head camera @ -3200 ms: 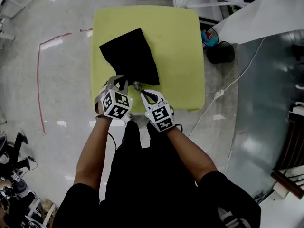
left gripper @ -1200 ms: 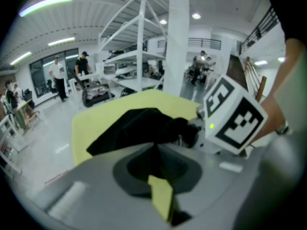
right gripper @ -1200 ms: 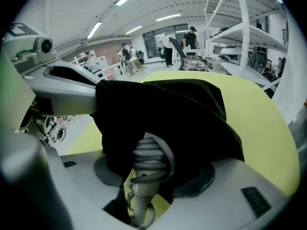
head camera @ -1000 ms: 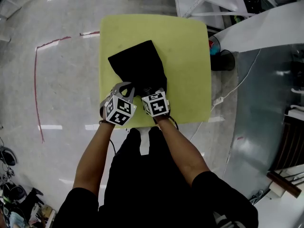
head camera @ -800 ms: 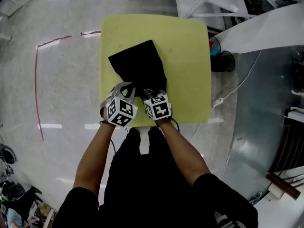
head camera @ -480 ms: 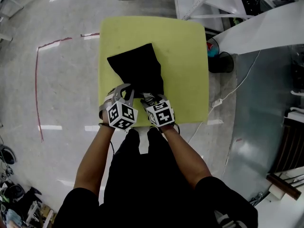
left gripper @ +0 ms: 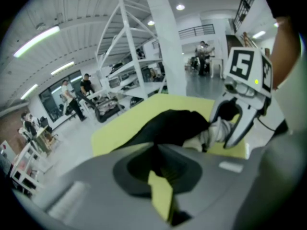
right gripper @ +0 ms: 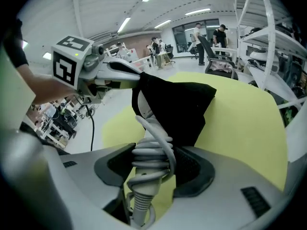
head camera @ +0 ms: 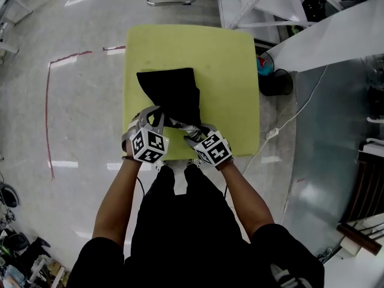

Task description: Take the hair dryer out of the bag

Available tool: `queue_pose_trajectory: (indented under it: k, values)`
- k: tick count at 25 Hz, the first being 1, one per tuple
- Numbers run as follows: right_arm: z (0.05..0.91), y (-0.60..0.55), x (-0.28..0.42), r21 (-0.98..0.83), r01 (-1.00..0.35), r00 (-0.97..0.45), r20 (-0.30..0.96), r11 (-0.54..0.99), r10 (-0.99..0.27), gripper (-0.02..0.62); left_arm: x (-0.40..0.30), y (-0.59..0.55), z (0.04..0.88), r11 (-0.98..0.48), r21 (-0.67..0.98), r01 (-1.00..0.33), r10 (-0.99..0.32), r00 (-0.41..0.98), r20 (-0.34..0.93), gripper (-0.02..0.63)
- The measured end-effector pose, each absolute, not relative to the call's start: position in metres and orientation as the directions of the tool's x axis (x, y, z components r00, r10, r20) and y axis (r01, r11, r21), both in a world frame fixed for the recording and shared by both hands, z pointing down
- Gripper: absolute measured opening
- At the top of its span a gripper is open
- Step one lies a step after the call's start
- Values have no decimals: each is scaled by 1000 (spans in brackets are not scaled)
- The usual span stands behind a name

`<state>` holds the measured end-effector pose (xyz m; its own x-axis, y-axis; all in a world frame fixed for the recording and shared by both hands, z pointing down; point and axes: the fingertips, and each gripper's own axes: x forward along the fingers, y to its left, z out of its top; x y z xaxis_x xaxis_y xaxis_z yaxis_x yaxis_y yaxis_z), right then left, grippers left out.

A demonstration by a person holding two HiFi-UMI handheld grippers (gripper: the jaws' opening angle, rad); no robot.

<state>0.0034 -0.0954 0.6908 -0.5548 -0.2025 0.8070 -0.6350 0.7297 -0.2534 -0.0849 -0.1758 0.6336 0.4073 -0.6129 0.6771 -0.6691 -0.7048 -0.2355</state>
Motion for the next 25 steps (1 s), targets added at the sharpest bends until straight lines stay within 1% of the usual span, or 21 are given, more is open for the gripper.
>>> queue_pose_trajectory:
  k: [3, 9, 11, 15, 17, 19, 22, 23, 25]
  values:
    - [688, -85, 9, -239, -560, -565, 810, 793, -155, 236, -86, -178, 628, -694, -228, -683, -619, 404, 674, 23]
    - [675, -56, 9, -237, -388, -626, 777, 891, -67, 236, -87, -181, 623, -682, -203, -703, -618, 405, 674, 23]
    - [670, -45, 11, -229, -342, -639, 768, 912, -47, 236, -85, -180, 621, -674, -148, -724, -605, 426, 673, 23]
    - [654, -15, 15, -231, -281, -678, 735, 931, -22, 236, -81, -174, 617, -624, 22, -781, -583, 484, 652, 23]
    - [645, 1, 18, -233, -254, -696, 718, 939, -11, 236, -80, -173, 620, -607, 60, -793, -579, 492, 650, 23]
    - [634, 13, 19, -241, -251, -730, 683, 938, -20, 236, -76, -169, 625, -604, 76, -794, -573, 498, 651, 25]
    - [611, 18, 21, -266, -303, -789, 608, 915, -84, 236, -75, -160, 629, -598, 87, -797, -575, 502, 646, 29]
    - [603, 16, 22, -268, -330, -803, 584, 905, -120, 236, -74, -156, 630, -595, 87, -799, -578, 501, 644, 40]
    - [587, 4, 26, -255, -390, -816, 542, 885, -203, 236, -74, -149, 630, -583, 95, -807, -587, 499, 638, 102]
